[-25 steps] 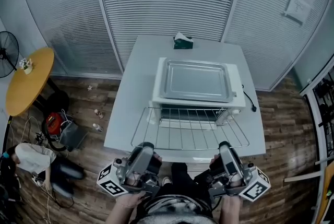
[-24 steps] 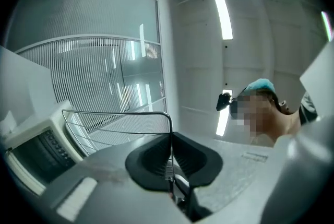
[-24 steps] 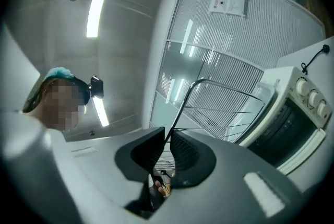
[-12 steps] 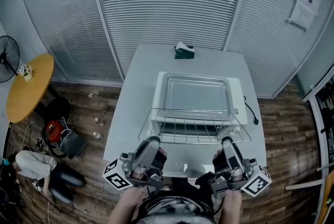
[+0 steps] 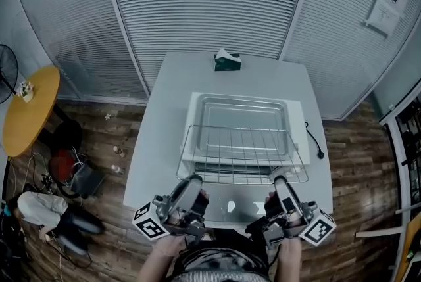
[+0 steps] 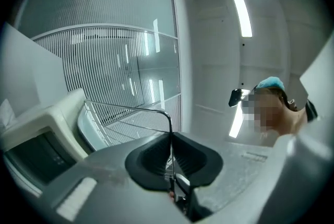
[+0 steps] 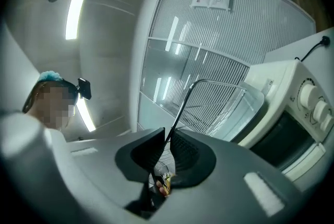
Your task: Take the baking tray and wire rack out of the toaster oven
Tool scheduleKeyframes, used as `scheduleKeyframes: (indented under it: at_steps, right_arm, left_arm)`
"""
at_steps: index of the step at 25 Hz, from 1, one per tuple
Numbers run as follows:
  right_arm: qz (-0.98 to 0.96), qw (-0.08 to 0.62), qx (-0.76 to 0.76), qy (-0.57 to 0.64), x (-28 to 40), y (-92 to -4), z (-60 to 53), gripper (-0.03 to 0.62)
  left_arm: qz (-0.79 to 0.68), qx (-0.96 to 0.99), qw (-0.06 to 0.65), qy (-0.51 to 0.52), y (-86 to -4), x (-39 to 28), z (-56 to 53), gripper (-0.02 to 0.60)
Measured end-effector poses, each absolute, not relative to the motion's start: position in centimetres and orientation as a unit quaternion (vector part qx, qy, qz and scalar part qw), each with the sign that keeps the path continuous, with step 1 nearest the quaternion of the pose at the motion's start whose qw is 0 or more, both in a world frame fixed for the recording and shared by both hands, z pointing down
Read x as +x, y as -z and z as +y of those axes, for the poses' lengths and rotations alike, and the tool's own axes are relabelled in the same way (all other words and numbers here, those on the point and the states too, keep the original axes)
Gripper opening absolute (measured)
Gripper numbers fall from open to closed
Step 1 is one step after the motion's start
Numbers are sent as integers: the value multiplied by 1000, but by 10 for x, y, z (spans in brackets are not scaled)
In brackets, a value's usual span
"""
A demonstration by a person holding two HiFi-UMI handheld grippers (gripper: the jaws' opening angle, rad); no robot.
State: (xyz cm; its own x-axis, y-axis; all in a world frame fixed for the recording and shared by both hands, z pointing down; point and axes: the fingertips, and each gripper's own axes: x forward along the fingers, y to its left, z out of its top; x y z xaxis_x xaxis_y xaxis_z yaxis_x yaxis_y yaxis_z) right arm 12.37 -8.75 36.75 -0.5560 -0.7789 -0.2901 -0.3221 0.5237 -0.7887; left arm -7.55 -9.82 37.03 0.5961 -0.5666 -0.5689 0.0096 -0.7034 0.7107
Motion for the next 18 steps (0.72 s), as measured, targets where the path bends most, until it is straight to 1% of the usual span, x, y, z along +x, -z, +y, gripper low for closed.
scheduleKeyframes:
  at_steps: [4,14,18]
  right_arm:
    - [799,324,-343,373,126,-382,-98,37]
    - [779,254,-407,404,130,-426,-131,58]
    - [774,238,-426,405,133,-437,-142,69]
  left_arm:
    - [-186,811,373,411,-390,-70,-108,15]
    - [-228,780,436,386,-435,-63,-138,15]
    - [-237,776,450,374,-446,-59,-147,15]
